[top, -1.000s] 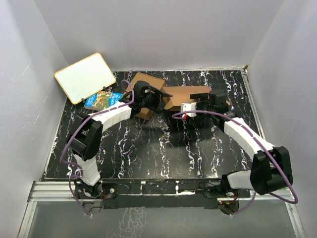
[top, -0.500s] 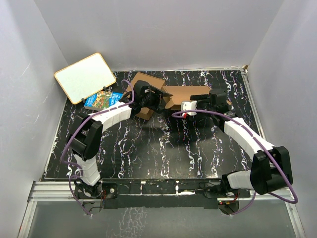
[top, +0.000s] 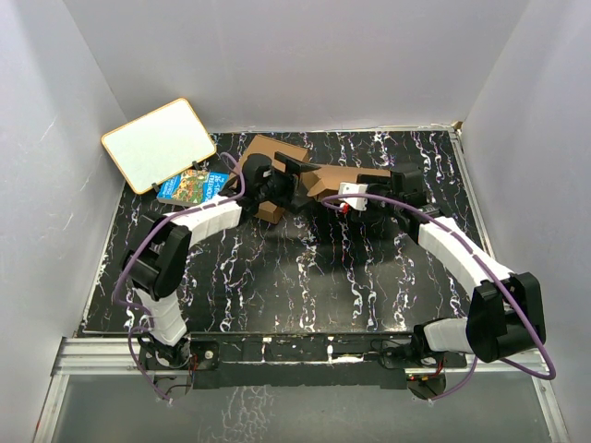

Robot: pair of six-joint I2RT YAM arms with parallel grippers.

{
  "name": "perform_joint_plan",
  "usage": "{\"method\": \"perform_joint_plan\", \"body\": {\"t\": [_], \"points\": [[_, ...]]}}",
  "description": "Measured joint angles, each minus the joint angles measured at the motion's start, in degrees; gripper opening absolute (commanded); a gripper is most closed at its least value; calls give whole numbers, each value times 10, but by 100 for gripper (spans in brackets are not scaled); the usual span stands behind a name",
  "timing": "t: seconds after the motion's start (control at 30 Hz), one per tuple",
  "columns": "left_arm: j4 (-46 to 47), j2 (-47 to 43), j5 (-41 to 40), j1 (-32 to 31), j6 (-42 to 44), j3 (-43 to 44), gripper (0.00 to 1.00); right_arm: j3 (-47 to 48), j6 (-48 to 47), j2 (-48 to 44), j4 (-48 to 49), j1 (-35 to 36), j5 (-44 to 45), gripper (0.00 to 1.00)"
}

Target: Fold the paper box

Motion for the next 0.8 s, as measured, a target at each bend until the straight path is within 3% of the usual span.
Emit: {"method": "perform_joint_plan", "body": {"t": [0.23, 0.53, 0.8], "points": [[17, -49, -9, 17, 3, -47, 97, 21, 42, 0, -14, 0, -4, 43], [27, -179, -49, 42, 44, -114, 97, 73, 115, 0, -64, 0, -20, 43], [40, -304, -95, 47, 221, -176, 97, 163, 242, 0, -106, -1, -49, 43]]}}
